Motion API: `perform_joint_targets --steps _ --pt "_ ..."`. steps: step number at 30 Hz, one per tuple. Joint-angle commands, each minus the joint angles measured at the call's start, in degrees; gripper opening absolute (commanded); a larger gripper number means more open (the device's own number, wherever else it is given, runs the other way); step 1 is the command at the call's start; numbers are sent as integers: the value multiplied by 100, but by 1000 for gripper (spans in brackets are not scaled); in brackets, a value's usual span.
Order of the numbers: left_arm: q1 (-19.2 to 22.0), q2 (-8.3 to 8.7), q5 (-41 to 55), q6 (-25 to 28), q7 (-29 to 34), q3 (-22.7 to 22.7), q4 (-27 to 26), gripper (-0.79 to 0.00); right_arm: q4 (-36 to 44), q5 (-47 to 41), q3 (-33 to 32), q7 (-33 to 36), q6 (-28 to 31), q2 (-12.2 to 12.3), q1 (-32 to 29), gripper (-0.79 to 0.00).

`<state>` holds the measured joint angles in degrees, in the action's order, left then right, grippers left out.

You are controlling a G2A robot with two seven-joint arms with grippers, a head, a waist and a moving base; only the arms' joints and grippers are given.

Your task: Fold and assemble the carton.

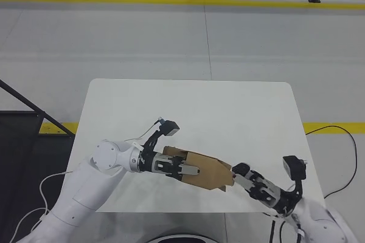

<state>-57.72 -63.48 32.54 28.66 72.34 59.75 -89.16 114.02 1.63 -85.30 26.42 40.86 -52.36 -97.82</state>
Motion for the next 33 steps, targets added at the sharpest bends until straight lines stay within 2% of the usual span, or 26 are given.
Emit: perform_joint_targets --steps 1,16,33 --pt "0 -1 3 11 9 0 3 -785 9 -1 24 14 -103 -6 21 -437" --pt "-2 -3 13 25 22 13 -12 -785 -349 -403 381 736 -558 -33 565 -459" --pt "20 -9 37 16 56 13 37 -785 -791 -1359 764 1575 -248 -65 1189 -477"
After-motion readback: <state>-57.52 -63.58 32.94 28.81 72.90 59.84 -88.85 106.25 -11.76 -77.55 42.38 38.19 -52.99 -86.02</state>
